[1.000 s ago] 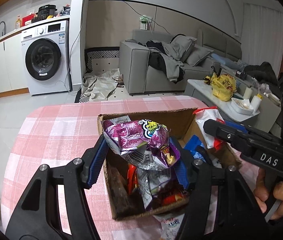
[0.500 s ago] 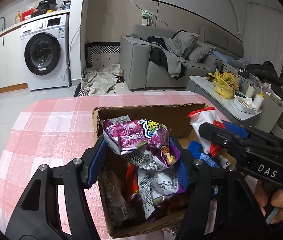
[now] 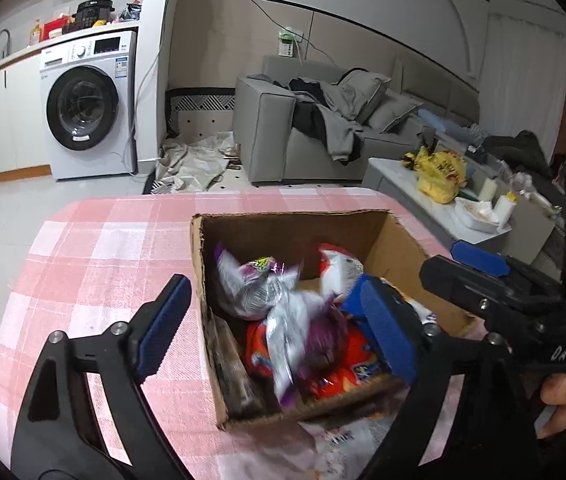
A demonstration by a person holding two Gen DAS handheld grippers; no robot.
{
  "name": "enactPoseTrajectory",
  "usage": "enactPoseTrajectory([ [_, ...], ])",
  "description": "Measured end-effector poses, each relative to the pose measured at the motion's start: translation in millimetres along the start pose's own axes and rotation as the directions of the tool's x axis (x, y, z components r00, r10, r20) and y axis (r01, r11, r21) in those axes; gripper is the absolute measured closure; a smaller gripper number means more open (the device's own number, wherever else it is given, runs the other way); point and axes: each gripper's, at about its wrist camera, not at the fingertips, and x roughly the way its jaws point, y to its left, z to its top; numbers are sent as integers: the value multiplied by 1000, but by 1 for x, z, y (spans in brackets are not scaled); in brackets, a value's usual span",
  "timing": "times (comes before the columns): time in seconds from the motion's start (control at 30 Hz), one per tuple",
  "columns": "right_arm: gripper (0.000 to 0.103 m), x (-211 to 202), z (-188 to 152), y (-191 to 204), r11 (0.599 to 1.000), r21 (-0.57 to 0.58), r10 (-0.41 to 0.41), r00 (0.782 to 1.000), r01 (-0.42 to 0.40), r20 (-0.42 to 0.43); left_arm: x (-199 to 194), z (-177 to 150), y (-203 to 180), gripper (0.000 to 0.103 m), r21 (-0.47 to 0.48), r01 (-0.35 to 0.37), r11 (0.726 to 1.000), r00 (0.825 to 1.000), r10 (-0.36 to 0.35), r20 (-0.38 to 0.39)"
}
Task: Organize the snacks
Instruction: 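Withdraw both tools toward the white chip bag and red Oreo pack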
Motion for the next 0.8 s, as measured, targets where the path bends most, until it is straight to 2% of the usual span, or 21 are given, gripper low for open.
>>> enactPoseTrajectory([
  [0.1,0,-16,-2,-5,1000,1,-17,1000,17,23,-13,-5,-3,1,-4,-8,1000,1000,8,-6],
  [0.33,0,-48,-15,-18,999,52,0,1000,0,6,-60,-24,-19,1,45,-48,998,998,46,40],
  [0.5,0,-70,-30,-17,999,33,-16,1000,16,-17,-103,-40,-32,1,73,-74,995,996,69,64],
  [0.8,0,-100,-60,-14,1000,19,19,996,-18,-86,-162,-73,-48,1,75,-125,989,990,119,73],
])
